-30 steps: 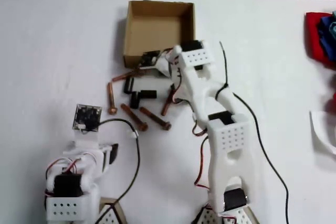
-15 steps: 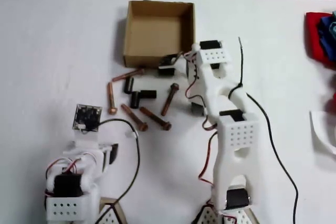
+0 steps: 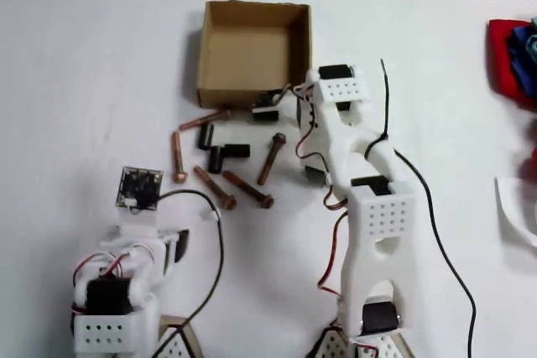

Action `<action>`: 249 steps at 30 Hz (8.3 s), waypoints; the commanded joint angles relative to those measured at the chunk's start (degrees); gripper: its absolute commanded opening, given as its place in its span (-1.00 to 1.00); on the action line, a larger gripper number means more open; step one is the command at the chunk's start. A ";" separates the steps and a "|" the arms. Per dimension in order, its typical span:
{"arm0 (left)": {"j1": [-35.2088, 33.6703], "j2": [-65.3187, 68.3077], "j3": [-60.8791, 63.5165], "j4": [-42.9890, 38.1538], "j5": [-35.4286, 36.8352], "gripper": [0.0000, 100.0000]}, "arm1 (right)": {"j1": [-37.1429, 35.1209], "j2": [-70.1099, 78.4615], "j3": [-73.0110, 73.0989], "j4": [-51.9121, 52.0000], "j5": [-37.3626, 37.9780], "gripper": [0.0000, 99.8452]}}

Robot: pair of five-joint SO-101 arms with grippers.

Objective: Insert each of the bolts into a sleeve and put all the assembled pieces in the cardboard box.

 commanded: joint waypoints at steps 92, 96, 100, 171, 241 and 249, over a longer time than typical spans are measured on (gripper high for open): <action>-15.47 -1.23 -7.60 -23.47 -8.00 -0.47 | -4.00 -94.20 89.49 -44.53 -32.00 -0.96; -11.43 1.85 -8.92 -23.82 -9.14 -0.47 | -4.00 -94.20 91.96 -47.96 -36.40 -0.96; -10.64 15.74 -15.60 -23.82 -9.14 -0.47 | -4.26 -94.20 94.95 -50.86 -39.74 -0.96; 1.93 140.66 -122.51 28.66 -22.77 -0.95 | -4.00 -94.20 104.00 -60.70 -41.23 -0.96; -4.66 122.37 -89.45 8.53 -52.13 -0.94 | -3.82 -94.29 108.48 -76.97 -41.14 -0.96; -4.75 122.64 -99.47 14.42 -22.07 -0.58 | -3.82 -94.29 108.48 -76.88 -41.14 -0.96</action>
